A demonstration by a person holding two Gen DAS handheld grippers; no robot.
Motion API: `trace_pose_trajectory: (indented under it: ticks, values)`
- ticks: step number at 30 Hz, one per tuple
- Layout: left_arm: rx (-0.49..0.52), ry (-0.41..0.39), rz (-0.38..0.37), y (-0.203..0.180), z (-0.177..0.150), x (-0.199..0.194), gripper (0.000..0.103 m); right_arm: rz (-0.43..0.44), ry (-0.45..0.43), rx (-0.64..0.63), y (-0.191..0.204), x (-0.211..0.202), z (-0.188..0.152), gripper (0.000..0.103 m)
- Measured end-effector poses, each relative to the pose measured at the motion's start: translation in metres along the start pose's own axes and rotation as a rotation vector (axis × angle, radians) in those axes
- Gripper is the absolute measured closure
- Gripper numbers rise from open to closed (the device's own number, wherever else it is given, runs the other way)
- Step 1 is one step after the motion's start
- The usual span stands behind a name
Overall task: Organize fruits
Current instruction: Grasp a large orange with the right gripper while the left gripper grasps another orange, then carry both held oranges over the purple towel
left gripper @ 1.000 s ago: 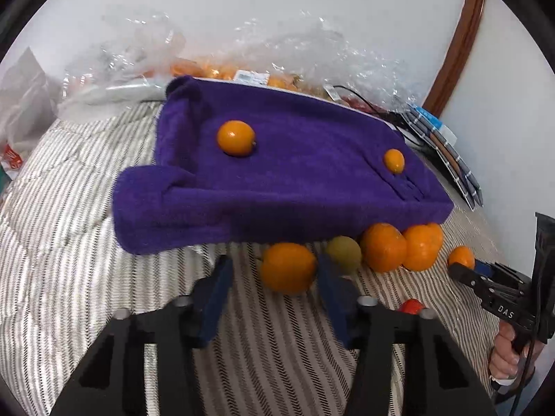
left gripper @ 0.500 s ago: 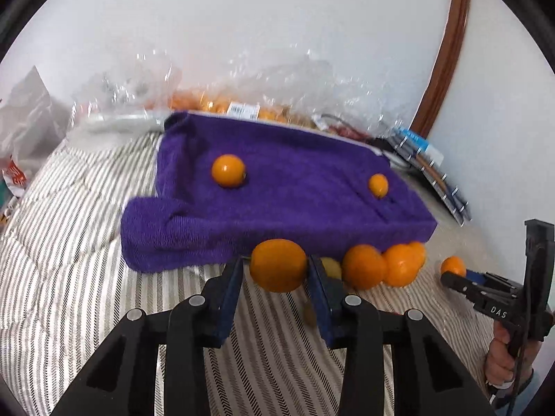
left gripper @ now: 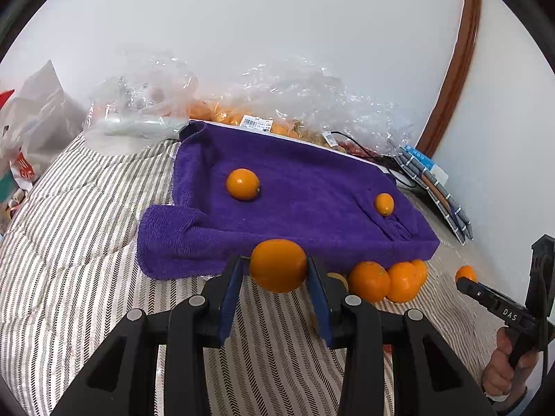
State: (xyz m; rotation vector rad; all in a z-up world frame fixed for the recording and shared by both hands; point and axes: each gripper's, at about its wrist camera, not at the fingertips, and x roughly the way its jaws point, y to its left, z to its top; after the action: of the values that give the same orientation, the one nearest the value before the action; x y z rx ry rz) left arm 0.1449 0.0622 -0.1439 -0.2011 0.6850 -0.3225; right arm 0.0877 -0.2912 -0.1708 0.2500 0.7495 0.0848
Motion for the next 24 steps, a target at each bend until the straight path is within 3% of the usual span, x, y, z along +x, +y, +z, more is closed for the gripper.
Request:
trace_pose_trajectory:
  ticks: [7, 15, 24]
  values:
    - [0.021, -0.016, 0.008, -0.004, 0.000, -0.005, 0.067, 0.018, -0.028, -0.035, 0.014, -0.007, 0.004, 0.063]
    - [0.022, -0.012, 0.103, -0.007, 0.008, -0.017, 0.067, -0.012, -0.055, -0.124, 0.043, -0.016, 0.032, 0.063]
    - [0.054, -0.073, 0.157, -0.015, 0.050, -0.039, 0.067, 0.013, -0.105, -0.167, 0.066, -0.005, 0.080, 0.063]
